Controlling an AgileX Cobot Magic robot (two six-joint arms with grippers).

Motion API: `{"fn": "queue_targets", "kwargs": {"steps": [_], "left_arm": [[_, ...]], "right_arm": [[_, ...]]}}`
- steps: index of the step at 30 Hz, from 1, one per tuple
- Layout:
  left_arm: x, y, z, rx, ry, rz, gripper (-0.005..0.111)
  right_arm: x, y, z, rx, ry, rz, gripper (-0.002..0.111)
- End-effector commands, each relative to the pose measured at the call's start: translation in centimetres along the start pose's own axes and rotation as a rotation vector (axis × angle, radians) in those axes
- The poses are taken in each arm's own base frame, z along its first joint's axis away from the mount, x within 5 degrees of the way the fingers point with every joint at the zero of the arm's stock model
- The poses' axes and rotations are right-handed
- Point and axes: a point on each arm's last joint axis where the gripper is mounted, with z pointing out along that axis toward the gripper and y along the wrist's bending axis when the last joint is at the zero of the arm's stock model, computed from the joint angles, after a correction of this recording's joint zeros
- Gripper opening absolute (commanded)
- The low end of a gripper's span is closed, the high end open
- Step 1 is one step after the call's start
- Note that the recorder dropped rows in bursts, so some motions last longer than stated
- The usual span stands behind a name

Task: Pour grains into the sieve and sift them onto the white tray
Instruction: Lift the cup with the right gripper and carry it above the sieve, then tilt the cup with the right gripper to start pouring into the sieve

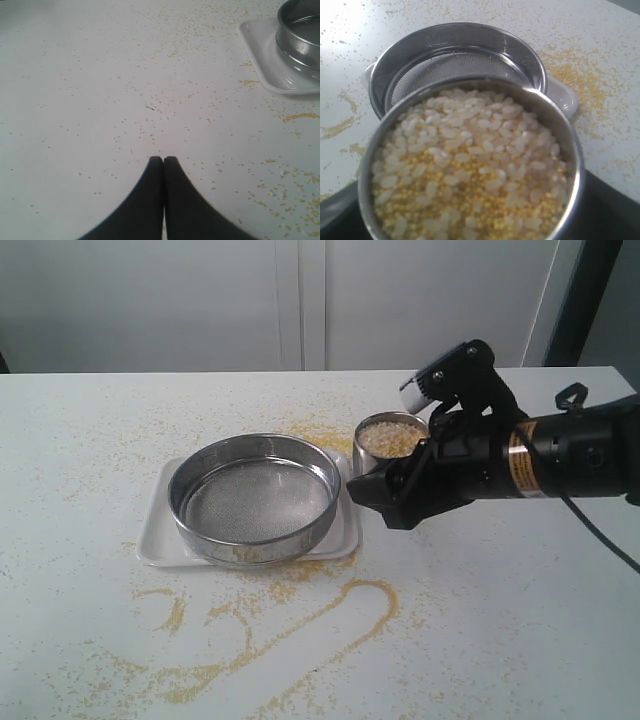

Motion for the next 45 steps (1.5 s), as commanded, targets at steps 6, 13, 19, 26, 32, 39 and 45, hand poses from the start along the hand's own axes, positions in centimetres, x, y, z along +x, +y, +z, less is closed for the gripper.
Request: {"fn": "queue_targets", "kwargs": {"steps": [6, 13, 19, 26, 32, 39, 45], "left_arm": [[0.1, -0.1, 0.0, 0.007, -0.002, -0.01, 0.0], [0.1, -0.1, 0.0, 0.007, -0.002, -0.01, 0.0], [0.1, -0.1, 0.0, 0.007, -0.002, -0.01, 0.0], [0.1, -0.1, 0.0, 0.007, -0.002, -0.01, 0.0], [0.1, -0.1, 0.0, 0.007, -0.002, -0.01, 0.0], [0.1, -0.1, 0.0, 0.007, -0.002, -0.01, 0.0], [0.1, -0.1, 0.0, 0.007, -0.002, -0.01, 0.0]], "right_arm": [[-2.4, 0.2, 1.5, -0.01, 0.009, -0.01, 0.0], [-4.3, 0.1, 3.6, -0.03, 0.0, -0.006, 0.0], [-5.5, 0.0, 5.1, 0.011, -0.013, -0.037, 0.0], [-6.2, -0.4, 7.0, 0.099, -0.012, -0.091, 0.0], [-6.5, -0.8, 9.1, 0.206, 0.013, -0.235, 0.0], [-6.5, -0.8, 11.0, 0.204, 0.029, -0.324, 0.0], [-6.9, -0.6, 12.4, 0.206, 0.038, -0.465, 0.0]]}}
